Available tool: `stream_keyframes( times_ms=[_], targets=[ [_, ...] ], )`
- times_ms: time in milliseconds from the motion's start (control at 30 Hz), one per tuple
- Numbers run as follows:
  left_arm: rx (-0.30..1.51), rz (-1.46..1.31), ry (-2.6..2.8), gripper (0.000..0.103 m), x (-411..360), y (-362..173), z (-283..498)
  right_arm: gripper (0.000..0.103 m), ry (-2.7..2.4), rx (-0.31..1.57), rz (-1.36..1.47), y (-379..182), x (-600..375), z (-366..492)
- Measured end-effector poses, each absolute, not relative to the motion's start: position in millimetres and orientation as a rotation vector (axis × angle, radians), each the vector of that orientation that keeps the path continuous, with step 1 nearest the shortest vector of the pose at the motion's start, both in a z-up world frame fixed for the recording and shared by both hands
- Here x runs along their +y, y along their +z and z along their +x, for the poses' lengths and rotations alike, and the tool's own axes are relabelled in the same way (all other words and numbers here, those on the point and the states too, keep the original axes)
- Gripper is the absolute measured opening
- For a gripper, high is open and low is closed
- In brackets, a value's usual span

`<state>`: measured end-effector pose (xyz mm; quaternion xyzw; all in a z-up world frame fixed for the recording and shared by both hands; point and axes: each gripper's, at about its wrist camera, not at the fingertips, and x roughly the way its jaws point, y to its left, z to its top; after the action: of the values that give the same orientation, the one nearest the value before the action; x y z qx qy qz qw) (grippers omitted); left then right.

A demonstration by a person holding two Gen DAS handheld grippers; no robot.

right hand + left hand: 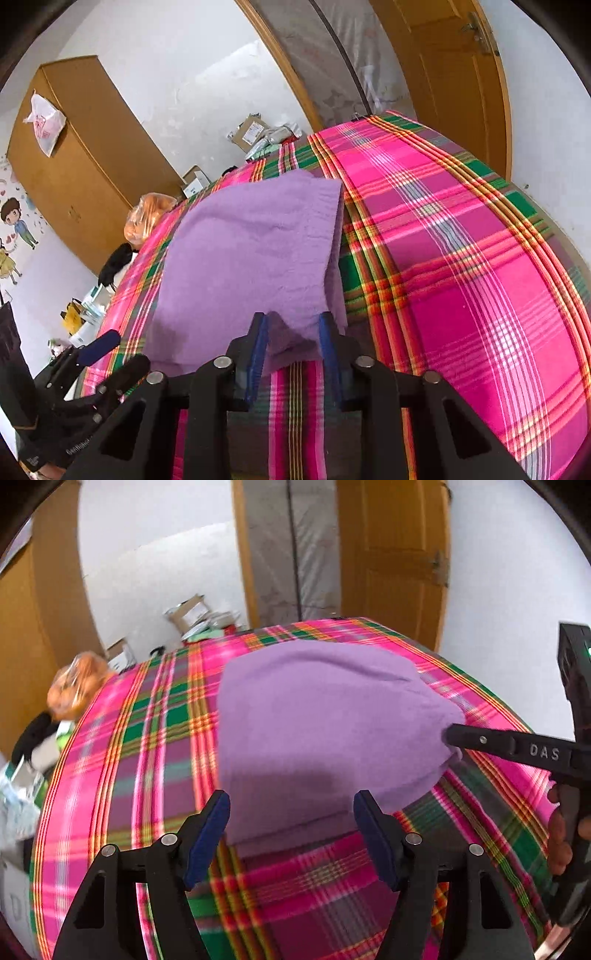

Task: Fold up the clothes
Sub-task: 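Grasp the folded purple garment's edge with the right gripper and lift it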

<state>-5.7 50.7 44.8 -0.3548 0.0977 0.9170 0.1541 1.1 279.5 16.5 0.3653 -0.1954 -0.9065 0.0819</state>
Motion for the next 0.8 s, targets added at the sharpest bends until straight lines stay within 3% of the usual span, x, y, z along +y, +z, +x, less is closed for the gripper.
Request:
stream_keyframes(
  times_ms=[100,800],
  targets=[
    [0.296,-1.002,2.59,0.072,60.9,43.1,-9.4,0.007,-2.693,-0.606,1.064,18.7,283.3,-3.3],
    [0.37,-1.005,2.445,0.072,116.5,25.2,-26.2,0.001,-2.585,-0.755,0.968,31.9,287.6,-15.6]
  ],
)
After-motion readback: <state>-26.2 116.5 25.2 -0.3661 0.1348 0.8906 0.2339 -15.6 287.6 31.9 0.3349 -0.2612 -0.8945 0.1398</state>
